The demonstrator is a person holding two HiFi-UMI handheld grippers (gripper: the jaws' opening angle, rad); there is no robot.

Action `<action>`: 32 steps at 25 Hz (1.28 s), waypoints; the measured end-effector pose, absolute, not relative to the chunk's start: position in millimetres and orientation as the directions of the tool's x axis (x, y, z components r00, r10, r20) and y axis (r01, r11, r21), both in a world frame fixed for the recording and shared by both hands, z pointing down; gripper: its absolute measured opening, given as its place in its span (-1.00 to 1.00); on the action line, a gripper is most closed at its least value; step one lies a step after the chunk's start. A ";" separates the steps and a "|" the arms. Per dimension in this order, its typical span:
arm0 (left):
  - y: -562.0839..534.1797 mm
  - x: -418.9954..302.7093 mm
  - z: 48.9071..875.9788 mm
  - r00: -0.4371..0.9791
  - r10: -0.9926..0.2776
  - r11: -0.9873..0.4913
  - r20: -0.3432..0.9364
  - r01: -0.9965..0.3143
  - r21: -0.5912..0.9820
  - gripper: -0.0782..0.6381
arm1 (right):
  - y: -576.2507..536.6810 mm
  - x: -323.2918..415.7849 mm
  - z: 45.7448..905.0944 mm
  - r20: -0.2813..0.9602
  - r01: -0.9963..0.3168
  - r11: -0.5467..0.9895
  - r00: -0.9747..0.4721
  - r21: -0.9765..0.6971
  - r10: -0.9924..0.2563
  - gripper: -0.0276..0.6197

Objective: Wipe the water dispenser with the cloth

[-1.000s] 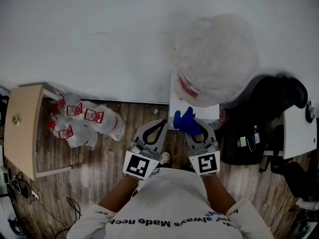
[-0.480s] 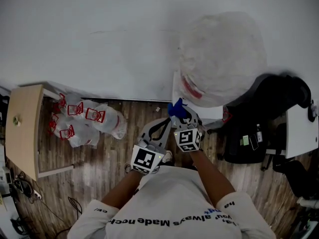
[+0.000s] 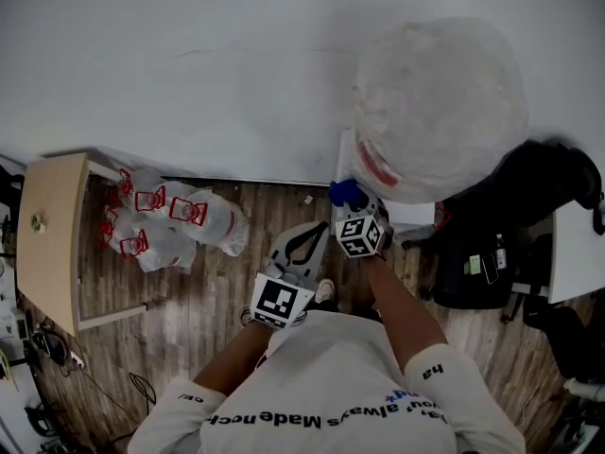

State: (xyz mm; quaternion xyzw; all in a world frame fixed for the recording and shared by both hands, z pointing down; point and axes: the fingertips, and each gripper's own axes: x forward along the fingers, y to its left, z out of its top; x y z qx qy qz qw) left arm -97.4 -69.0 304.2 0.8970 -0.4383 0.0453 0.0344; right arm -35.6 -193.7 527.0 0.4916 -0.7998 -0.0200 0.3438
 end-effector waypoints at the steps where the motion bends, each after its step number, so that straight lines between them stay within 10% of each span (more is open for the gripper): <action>1: -69.7 -98.1 304.5 0.611 -0.784 -0.613 0.113 -0.790 0.023 -0.73 | -195.5 -34.0 534.2 0.548 -0.774 0.516 -0.269 0.366 -0.792 -0.66; 32: -50.8 -99.8 304.7 0.604 -0.789 -0.605 0.110 -0.796 0.033 -0.73 | -137.1 -32.5 558.0 0.584 -0.771 0.551 -0.299 0.318 -0.755 -0.66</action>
